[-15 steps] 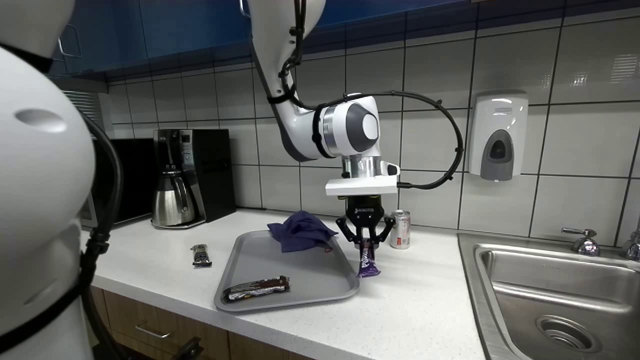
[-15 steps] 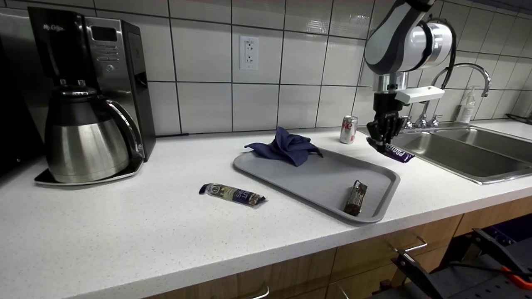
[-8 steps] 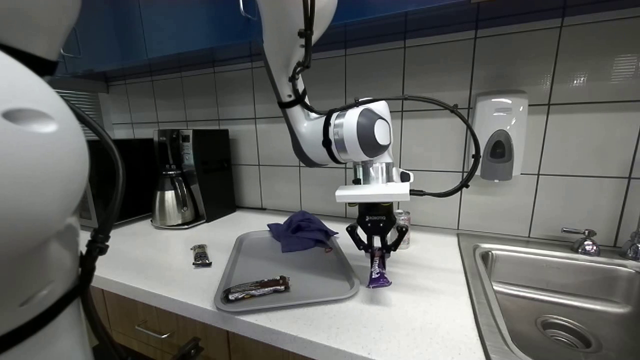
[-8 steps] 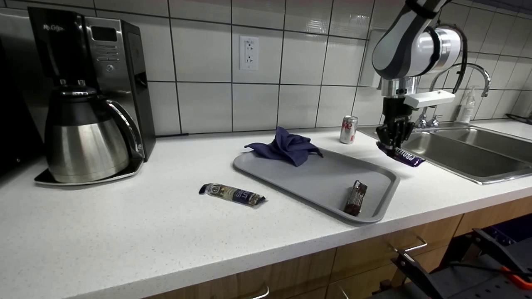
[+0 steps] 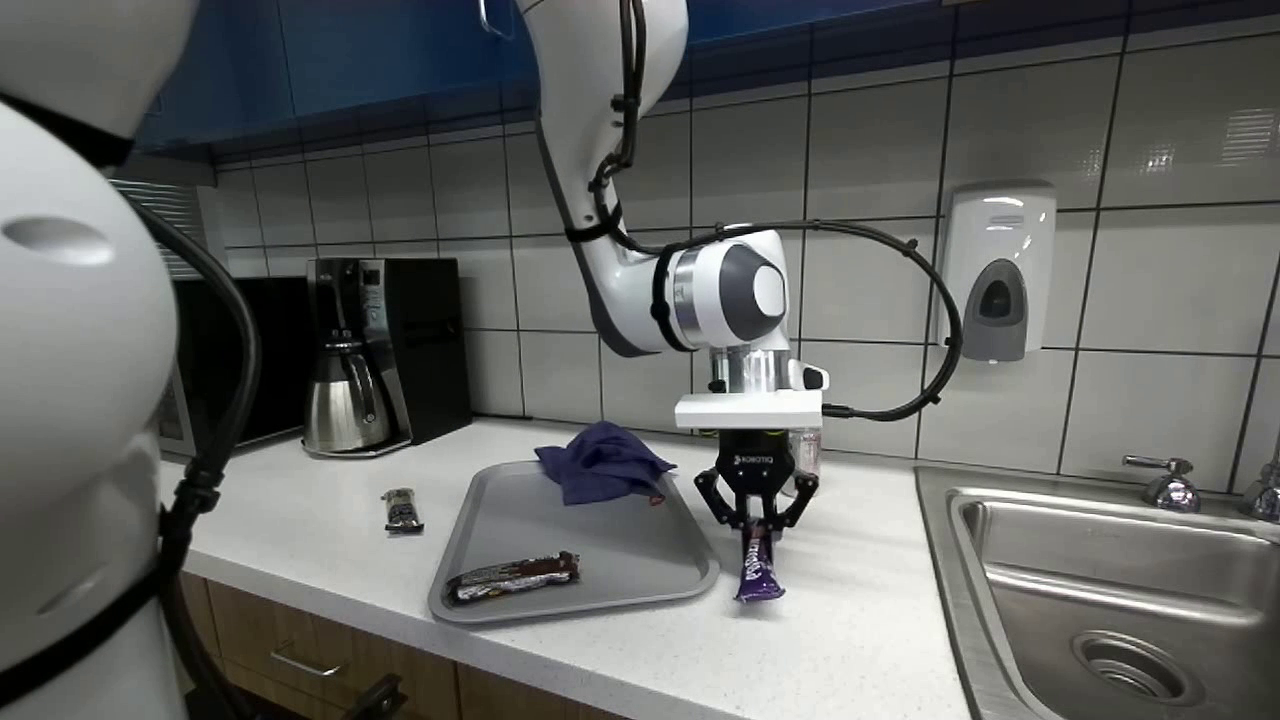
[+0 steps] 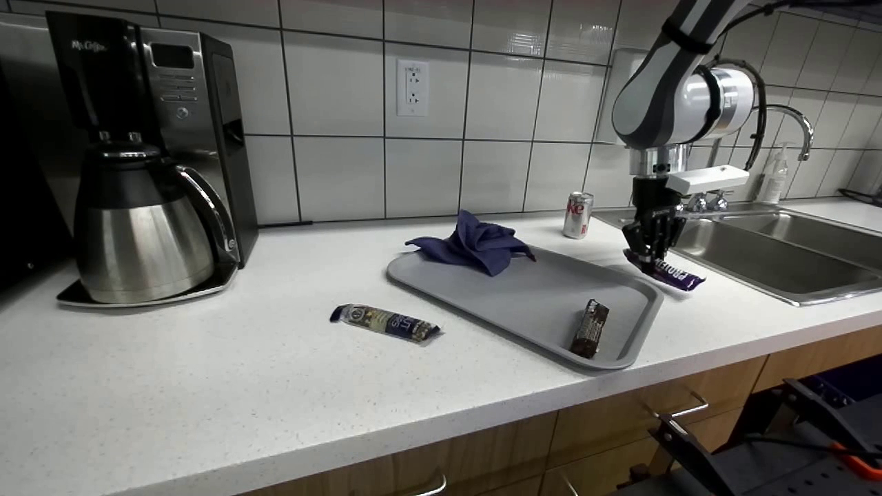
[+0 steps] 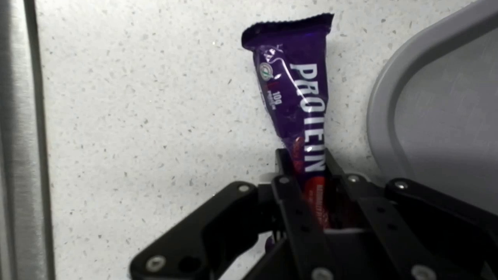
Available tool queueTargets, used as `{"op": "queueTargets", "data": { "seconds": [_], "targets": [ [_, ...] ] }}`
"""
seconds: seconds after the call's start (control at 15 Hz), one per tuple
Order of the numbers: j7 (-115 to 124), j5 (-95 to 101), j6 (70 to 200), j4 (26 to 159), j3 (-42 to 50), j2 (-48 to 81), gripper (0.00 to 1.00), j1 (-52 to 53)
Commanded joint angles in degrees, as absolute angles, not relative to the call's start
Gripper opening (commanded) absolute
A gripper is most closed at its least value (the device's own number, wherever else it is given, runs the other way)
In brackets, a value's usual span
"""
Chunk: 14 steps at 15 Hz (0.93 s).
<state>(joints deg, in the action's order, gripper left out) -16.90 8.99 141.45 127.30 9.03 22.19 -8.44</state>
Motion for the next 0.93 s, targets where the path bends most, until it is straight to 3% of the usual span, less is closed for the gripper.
{"op": "queueTargets", "data": {
  "seconds": [0.0, 0.2, 0.27, 0.33, 0.8, 0.87],
  "targets": [
    [-16.16, 9.79, 140.26, 124.85, 8.59, 24.03, 0.05, -9.28],
    [-16.1, 9.63, 140.19, 123.97, 8.5, 24.8, 0.05, -9.31],
    [-15.9, 9.71, 140.25, 123.77, 8.54, 24.88, 0.46, -9.22],
    [-16.0, 9.72, 140.29, 123.67, 8.5, 24.79, 0.47, -9.23],
    [-15.99, 9.46, 140.7, 123.97, 8.28, 22.92, 0.98, -9.13],
    [-15.99, 9.37, 140.39, 124.21, 8.19, 22.43, 1.0, -9.07]
  ]
}}
